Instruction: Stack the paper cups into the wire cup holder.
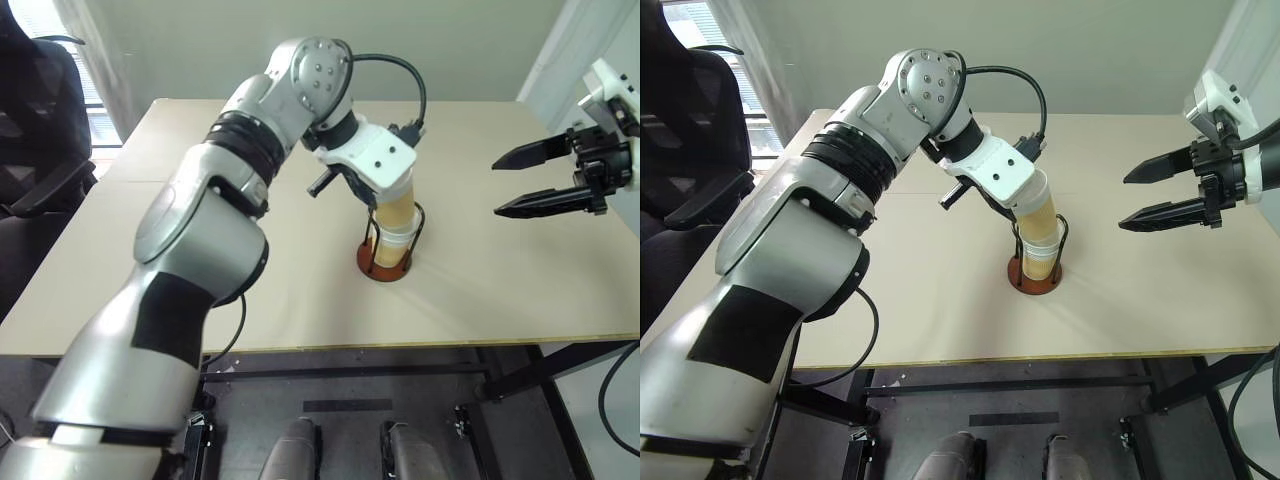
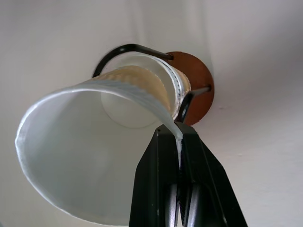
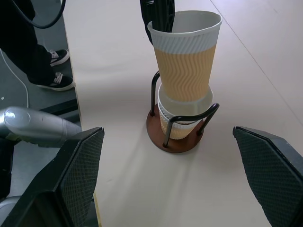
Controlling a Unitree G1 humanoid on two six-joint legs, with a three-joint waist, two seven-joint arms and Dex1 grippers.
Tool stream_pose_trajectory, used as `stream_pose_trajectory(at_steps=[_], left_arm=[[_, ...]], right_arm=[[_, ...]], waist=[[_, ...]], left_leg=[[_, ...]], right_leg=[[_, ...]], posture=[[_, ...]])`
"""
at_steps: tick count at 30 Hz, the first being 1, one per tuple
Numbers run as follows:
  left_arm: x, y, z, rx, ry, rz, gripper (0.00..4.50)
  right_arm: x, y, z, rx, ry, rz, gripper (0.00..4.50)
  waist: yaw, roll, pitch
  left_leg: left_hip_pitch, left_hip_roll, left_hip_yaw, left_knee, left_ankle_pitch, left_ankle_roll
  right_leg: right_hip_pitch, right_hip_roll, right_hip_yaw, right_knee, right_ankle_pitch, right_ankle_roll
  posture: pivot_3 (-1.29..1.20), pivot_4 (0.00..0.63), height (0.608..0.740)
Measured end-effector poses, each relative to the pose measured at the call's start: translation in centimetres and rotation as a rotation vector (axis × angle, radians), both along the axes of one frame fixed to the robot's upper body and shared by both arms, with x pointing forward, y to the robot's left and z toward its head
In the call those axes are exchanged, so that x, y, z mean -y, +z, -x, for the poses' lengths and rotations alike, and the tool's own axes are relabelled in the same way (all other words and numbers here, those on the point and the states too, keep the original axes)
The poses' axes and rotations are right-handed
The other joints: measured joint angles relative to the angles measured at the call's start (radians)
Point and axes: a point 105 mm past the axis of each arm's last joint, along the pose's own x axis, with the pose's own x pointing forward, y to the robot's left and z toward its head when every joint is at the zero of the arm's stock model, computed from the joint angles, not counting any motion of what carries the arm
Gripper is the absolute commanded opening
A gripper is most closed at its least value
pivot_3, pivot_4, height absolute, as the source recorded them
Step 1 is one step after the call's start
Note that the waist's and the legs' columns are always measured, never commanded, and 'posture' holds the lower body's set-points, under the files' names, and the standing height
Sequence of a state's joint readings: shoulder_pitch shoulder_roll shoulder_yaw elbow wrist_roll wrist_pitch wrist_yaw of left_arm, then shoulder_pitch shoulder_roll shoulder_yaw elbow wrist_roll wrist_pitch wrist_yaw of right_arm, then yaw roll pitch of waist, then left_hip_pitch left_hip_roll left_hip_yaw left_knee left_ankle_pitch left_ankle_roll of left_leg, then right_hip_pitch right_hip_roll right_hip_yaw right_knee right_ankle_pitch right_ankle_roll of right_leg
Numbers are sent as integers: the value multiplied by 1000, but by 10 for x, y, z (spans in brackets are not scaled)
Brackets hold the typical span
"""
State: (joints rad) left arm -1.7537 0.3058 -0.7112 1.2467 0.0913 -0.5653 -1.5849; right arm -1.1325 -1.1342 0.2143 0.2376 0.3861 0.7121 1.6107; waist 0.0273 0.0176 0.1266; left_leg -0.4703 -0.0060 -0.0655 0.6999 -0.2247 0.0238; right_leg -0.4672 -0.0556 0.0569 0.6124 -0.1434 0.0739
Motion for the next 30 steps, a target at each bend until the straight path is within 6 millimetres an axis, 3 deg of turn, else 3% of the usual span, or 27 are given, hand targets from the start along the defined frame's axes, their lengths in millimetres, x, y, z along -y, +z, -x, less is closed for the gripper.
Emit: stream_pose_trajectory(at_steps=[30], left_arm=[[-4,-1,-2,8,10,-17,31]], right_arm=[[-1,-2,-4,16,3,10,4454]], waist=[[0,0,0]], left_leg=[[0,0,0,0,0,0]], right_leg=[[0,-1,1,0,0,1]], posture=[[0,150,740]])
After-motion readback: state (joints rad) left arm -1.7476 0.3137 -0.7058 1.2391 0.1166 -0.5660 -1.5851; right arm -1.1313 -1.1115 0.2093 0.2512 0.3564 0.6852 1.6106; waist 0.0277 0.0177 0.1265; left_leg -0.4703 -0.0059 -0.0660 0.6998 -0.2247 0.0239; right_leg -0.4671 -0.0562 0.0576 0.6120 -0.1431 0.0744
